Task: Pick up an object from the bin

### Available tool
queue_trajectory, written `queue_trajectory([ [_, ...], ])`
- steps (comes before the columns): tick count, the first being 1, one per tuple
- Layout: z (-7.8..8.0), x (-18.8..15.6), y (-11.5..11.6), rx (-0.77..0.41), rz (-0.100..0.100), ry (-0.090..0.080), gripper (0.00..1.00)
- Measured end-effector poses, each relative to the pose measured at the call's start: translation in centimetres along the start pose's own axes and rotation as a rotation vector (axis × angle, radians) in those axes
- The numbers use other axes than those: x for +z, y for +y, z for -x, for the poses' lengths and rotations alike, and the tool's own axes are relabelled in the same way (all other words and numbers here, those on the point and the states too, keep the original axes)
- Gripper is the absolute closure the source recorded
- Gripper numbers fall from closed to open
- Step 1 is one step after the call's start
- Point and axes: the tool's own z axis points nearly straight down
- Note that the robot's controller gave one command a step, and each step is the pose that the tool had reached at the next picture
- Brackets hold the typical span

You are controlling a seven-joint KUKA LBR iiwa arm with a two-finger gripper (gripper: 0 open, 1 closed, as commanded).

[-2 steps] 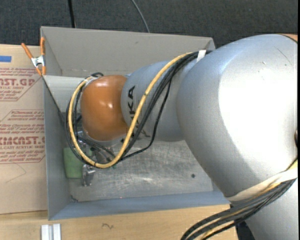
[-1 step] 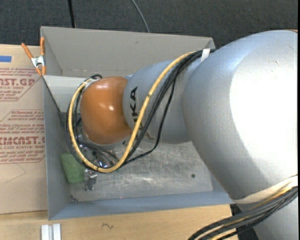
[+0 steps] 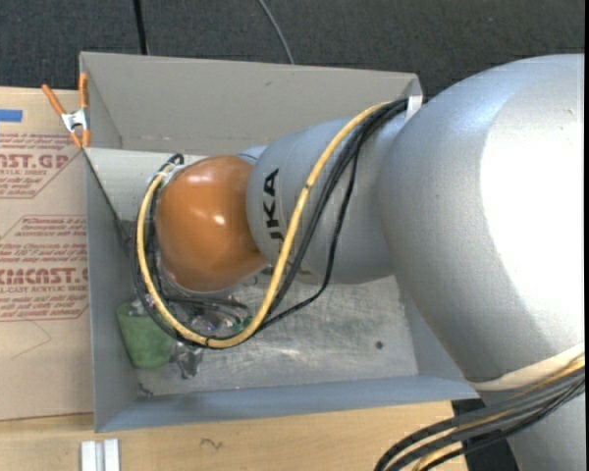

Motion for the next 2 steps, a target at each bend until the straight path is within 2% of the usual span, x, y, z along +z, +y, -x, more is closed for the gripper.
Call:
queue_trajectory([
  [1, -0.25, 2.71, 0.13, -0.254, -0.006, -0.009, 0.00],
  [2, -0.93, 2.35, 0.64, -0.503, -0.022, -0.032, 0.00],
])
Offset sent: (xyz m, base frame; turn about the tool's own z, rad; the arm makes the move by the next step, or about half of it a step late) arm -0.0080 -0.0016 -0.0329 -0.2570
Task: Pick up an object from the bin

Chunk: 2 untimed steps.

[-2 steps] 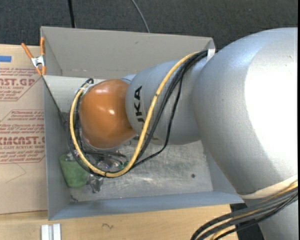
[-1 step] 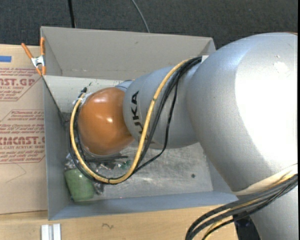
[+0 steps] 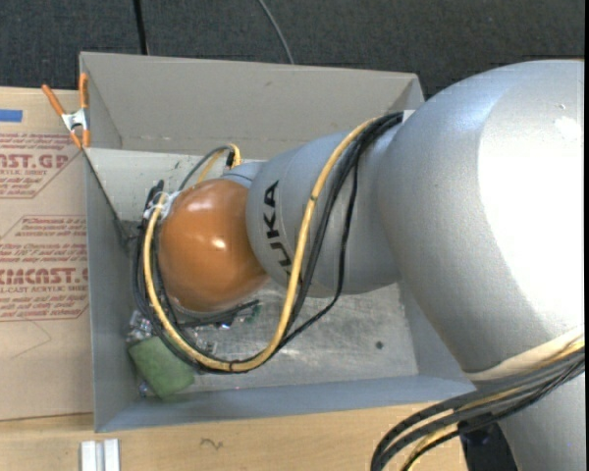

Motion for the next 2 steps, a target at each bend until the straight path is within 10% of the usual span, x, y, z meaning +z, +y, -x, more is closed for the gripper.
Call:
queue_trajectory([
  [1, 0.01, -0.08, -0.04, -0.002, 0.000, 0.001, 1.00],
  [2, 0.26, -0.57, -0.50, 0.002, 0.020, 0.017, 1.00],
])
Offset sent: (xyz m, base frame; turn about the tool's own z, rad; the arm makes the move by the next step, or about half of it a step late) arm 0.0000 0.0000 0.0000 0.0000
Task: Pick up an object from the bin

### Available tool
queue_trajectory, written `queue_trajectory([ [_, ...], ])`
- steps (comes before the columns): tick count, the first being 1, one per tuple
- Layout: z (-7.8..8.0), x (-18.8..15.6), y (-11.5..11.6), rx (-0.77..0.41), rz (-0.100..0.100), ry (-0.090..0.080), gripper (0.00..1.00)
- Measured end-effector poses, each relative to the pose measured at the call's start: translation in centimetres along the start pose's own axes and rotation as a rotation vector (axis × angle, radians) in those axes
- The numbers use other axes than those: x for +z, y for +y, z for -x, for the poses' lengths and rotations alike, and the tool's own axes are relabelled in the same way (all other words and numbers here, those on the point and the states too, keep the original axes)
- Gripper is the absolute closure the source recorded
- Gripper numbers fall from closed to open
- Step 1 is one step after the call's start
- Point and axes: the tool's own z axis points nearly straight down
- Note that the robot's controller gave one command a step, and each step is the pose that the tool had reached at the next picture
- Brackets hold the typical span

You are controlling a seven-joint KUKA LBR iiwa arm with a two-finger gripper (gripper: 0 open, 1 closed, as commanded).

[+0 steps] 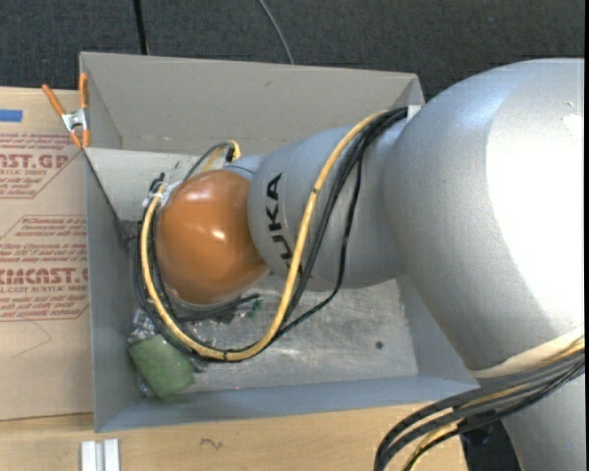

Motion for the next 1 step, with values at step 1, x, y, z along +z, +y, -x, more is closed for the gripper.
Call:
queue_trajectory([
  [1, 0.34, -8.13, -0.16, 0.002, 0.006, 0.004, 1.00],
])
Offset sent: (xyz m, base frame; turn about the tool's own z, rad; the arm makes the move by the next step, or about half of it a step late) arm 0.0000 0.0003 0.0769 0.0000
